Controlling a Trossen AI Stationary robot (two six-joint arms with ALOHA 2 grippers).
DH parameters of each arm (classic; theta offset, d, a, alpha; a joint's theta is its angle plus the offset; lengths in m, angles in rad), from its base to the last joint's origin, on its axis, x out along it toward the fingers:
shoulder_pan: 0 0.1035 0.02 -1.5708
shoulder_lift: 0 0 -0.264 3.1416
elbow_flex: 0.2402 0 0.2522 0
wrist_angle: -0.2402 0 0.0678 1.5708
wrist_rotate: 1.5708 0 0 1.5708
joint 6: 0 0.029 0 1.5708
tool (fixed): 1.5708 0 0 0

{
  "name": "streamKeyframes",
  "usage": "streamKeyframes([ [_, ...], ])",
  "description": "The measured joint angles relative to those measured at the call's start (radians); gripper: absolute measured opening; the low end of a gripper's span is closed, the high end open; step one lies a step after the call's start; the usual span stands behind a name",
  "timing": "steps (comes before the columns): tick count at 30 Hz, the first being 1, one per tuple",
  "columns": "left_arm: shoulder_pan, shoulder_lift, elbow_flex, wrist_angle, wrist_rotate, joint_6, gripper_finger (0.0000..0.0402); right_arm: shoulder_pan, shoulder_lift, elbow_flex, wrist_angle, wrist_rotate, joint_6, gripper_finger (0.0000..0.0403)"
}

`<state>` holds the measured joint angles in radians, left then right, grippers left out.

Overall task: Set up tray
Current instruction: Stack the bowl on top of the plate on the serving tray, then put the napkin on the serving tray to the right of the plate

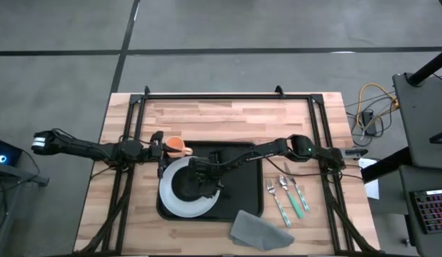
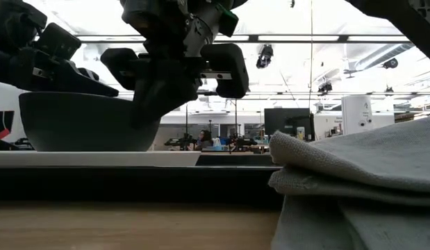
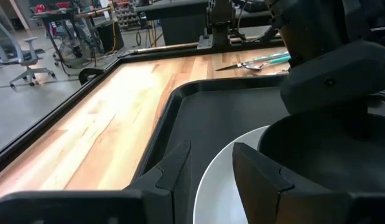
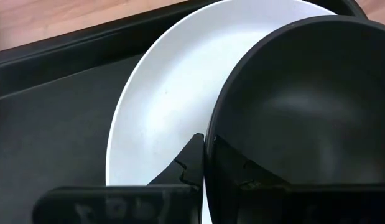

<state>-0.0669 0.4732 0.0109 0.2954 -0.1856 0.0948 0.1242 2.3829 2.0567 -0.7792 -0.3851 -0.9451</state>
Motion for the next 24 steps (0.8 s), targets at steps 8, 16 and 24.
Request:
streamKeyframes([
  [8,0.0,0.0,0.0,0.0,0.0,0.0,0.0099,0.0,0.0,-0.001,0.002,0.0,0.015,0.001],
  [16,0.0,0.0,0.0,0.0,0.0,0.0,0.0099,-0.001,0.0,0.0,0.004,0.003,0.029,0.0048],
  [24,0.0,0.0,0.0,0.0,0.0,-0.093,0.0099,-0.001,0.0,0.016,0.008,0.002,0.056,0.0111],
])
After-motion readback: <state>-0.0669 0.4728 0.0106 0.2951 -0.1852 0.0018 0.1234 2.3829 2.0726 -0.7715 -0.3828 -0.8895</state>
